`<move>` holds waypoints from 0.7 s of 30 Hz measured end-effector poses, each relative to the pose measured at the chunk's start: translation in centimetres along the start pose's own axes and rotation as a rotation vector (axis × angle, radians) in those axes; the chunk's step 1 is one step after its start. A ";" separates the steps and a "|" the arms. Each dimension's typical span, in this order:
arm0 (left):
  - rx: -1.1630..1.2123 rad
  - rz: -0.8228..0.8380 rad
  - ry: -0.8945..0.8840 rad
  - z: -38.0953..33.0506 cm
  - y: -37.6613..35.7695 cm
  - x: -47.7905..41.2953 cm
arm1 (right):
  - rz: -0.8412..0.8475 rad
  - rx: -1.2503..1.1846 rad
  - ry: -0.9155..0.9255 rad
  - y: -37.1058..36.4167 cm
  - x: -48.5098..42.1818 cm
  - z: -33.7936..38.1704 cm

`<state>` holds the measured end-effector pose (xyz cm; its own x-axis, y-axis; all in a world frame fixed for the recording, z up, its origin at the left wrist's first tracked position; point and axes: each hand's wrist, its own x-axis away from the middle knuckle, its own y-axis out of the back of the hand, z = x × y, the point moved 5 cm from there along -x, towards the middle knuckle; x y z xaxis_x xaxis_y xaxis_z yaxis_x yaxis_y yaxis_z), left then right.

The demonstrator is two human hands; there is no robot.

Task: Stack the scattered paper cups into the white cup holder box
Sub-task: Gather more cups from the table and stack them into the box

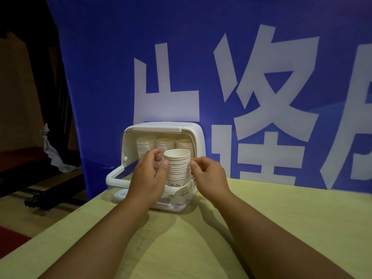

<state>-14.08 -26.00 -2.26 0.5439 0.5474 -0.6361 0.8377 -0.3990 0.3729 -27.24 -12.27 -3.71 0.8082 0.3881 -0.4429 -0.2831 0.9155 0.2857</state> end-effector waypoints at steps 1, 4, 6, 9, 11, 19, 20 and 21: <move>-0.018 -0.068 -0.024 -0.4 0.6 0.0 | -0.022 0.023 -0.006 0.2 0.1 0.0; -0.052 -0.133 -0.082 -1.7 1.7 0.2 | -0.101 0.043 -0.038 1.0 0.7 -0.6; -0.066 -0.049 -0.082 -2.7 1.2 0.7 | -0.126 0.063 -0.056 1.4 1.2 -0.8; -0.159 0.099 -0.096 -4.2 -0.8 1.9 | -0.130 0.112 -0.059 2.4 2.3 -0.8; -0.224 0.190 -0.077 -5.1 -2.0 2.9 | -0.134 0.149 -0.053 3.6 3.4 -0.5; -0.199 0.410 -0.026 -10.0 -4.8 7.8 | -0.186 0.218 -0.125 12.7 9.9 -0.1; -0.183 0.449 -0.021 -11.0 -5.5 9.0 | -0.203 0.223 -0.146 14.3 11.1 -0.2; -0.162 0.488 -0.014 -12.0 -6.3 10.3 | -0.221 0.229 -0.166 16.0 12.2 -0.3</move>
<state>-13.19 -9.06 -3.03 0.8736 0.3153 -0.3707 0.4841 -0.4858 0.7278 -22.07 7.09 -4.79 0.9152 0.1441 -0.3764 0.0154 0.9208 0.3898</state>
